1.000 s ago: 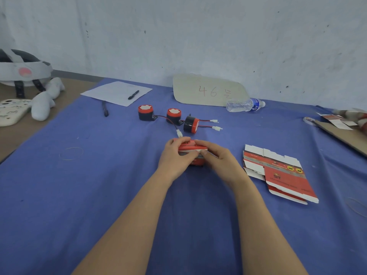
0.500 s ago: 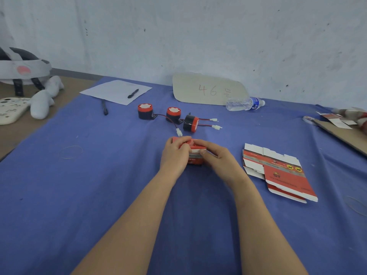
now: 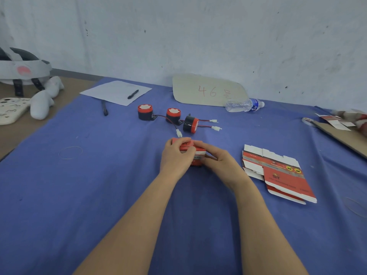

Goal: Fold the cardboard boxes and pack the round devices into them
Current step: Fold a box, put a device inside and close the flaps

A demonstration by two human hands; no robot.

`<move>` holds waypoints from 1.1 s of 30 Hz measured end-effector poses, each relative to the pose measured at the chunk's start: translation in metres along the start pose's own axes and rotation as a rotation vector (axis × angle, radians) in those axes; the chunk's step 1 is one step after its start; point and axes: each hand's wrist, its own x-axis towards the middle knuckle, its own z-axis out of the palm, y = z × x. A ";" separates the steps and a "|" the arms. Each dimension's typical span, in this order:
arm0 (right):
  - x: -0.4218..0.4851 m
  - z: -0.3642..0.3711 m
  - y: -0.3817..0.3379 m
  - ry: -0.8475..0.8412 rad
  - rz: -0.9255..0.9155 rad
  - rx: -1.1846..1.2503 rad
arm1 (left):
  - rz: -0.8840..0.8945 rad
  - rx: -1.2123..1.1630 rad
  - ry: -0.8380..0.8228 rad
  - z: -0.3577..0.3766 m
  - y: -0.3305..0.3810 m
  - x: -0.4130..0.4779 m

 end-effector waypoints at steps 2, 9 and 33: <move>0.000 0.000 0.000 0.005 0.024 0.023 | 0.005 0.012 -0.004 0.000 0.000 0.000; -0.001 0.006 -0.007 0.085 0.112 0.253 | -0.009 0.010 -0.026 -0.001 -0.001 0.001; 0.003 0.011 -0.012 0.205 0.257 0.484 | 0.023 0.065 -0.037 -0.003 -0.001 0.001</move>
